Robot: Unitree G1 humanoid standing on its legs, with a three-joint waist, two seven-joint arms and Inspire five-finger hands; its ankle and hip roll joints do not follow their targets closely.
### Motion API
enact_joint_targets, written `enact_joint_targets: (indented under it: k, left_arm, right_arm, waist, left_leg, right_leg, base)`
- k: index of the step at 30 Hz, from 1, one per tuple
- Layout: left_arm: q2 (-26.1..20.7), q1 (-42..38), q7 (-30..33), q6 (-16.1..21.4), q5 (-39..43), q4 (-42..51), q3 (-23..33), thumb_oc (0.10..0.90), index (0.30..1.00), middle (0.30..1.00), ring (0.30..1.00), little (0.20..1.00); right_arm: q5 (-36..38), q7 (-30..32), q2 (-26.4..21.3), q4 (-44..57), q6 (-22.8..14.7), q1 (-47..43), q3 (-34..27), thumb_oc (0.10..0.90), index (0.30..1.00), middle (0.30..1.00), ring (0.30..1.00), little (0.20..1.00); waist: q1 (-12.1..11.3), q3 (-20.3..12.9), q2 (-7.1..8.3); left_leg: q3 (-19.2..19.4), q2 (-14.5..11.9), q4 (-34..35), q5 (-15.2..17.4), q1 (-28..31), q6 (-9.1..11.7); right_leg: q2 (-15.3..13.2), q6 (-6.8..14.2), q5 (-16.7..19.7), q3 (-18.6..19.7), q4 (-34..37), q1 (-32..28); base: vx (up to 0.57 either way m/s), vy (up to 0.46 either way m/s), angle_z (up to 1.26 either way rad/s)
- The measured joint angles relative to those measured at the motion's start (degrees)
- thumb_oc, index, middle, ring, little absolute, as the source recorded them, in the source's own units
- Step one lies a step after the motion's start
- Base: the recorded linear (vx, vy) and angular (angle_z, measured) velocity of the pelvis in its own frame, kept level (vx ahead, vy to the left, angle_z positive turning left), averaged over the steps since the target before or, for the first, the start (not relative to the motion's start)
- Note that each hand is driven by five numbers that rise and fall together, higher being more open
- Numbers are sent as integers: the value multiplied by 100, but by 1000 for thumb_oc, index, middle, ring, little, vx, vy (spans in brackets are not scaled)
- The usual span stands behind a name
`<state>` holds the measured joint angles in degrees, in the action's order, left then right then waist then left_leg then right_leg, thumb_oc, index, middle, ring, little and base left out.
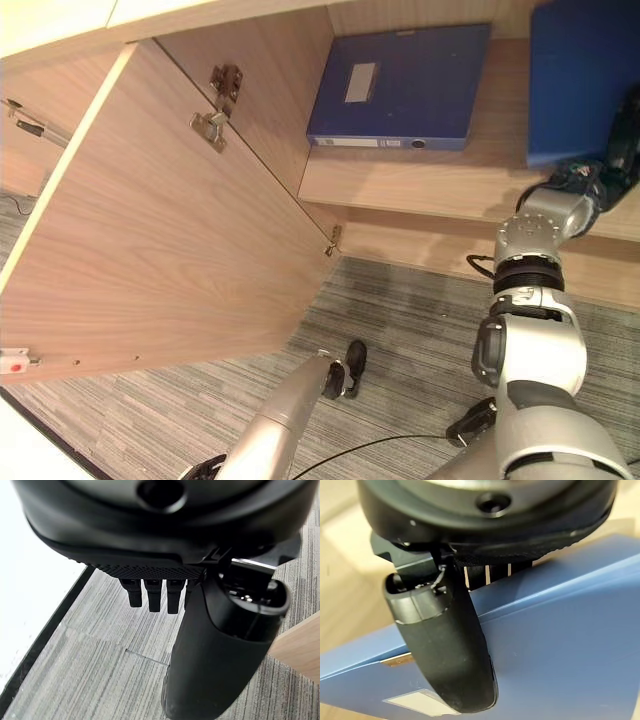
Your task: Put the empty folder in the office cabinet
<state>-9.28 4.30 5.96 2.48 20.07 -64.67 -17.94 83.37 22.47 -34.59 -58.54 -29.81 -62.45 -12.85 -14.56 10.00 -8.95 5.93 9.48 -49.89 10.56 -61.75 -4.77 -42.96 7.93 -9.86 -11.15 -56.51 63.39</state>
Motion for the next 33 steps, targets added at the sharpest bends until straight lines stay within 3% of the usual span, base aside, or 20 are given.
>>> enact_joint_targets:
  k: [13, 20, 22, 27, 29, 33]
  left_arm:
    - [-11, 8, 2, 0, -19, 3, -26, 800, 900, 900, 900, 900]
    - [-11, 21, 2, 1, -25, 0, -41, 800, 900, 900, 900, 900]
    - [-11, 23, 2, 1, -26, 1, -40, 800, 900, 900, 900, 900]
    - [-12, 25, -6, 6, -39, 0, -40, 800, 900, 900, 900, 900]
    - [-18, 25, -7, 5, -68, -9, -33, 800, 900, 900, 900, 900]
    - [-40, 23, -51, 14, -65, -10, -20, 800, 900, 900, 900, 900]
  right_arm:
    - [-18, 68, -675, -223, 333, -46, 28, 400, 300, 300, 300, 300]
    - [-14, 88, -742, -294, 319, -187, 81, 400, 300, 300, 300, 300]
    - [-12, 86, -741, -291, 266, -259, 86, 800, 900, 900, 900, 900]
    - [44, -206, -714, -286, 280, -297, 237, 800, 900, 900, 900, 900]
    - [111, -374, -767, -370, 419, -297, 606, 800, 900, 900, 900, 900]
    - [-203, -724, -969, -800, 1049, -376, 1470, 800, 900, 900, 900, 900]
  waist:
    - [18, -14, -1]
    - [-75, -63, -74]
    - [-150, -84, -105]
    - [-246, -88, -143]
    - [-256, -76, -130]
    - [-201, -16, -44]
  left_leg:
    - [138, -31, 12, 24, -14, -14]
    - [154, -33, 56, 14, -13, 2]
    - [159, -32, 86, 4, -13, 10]
    - [150, -34, 124, -45, -13, 82]
    - [149, -40, 124, -46, -13, 84]
    - [143, -72, 108, -47, -4, 82]
  right_leg:
    - [35, 42, -25, 261, -57, 223]
    - [37, 51, -33, 295, -57, 272]
    - [37, 45, -35, 302, -53, 296]
    - [40, 25, -46, 272, -58, 308]
    - [47, -2, -29, 246, -54, 307]
    - [77, -10, -15, 208, -10, 257]
  base:
    - [7, -17, -2]
    - [0, 0, 0]
    - [0, 0, 0]
    - [0, 0, 0]
    - [0, 0, 0]
    - [-32, -32, -2]
